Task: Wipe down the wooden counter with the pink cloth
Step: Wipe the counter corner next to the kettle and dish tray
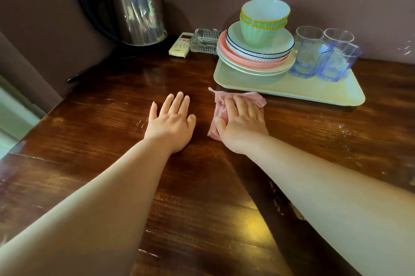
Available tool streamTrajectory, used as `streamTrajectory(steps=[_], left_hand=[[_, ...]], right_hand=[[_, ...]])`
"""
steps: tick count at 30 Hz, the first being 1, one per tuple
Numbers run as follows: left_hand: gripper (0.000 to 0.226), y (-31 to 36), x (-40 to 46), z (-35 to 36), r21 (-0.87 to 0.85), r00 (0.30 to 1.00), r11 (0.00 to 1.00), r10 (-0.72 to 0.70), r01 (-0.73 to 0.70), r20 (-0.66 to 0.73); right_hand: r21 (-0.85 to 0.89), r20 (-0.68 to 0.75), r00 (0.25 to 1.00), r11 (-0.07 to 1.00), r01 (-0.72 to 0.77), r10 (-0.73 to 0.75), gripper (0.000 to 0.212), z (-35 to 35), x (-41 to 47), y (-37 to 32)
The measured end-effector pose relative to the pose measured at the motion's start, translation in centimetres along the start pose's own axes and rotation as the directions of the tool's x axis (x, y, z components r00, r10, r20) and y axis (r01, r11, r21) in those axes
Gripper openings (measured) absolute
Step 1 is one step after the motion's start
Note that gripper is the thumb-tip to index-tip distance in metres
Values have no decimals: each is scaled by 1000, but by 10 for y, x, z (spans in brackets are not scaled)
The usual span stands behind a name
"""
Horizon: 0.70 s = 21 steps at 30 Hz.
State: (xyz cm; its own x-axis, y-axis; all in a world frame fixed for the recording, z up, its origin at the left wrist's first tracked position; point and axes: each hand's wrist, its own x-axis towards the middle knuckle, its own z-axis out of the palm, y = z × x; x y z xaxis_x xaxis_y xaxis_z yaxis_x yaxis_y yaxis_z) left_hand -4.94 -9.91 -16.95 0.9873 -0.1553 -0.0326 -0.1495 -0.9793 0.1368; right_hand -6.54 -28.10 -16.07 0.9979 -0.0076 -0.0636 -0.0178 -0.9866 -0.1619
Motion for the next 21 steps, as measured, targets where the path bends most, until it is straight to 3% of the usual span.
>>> streamTrajectory(steps=[21], left_hand=[[60,-1,0,3,4,1000,1000,-25,25,-9]], right_hand=[[-15,21,1000,1000,-23,23,64,-8,-4,29]])
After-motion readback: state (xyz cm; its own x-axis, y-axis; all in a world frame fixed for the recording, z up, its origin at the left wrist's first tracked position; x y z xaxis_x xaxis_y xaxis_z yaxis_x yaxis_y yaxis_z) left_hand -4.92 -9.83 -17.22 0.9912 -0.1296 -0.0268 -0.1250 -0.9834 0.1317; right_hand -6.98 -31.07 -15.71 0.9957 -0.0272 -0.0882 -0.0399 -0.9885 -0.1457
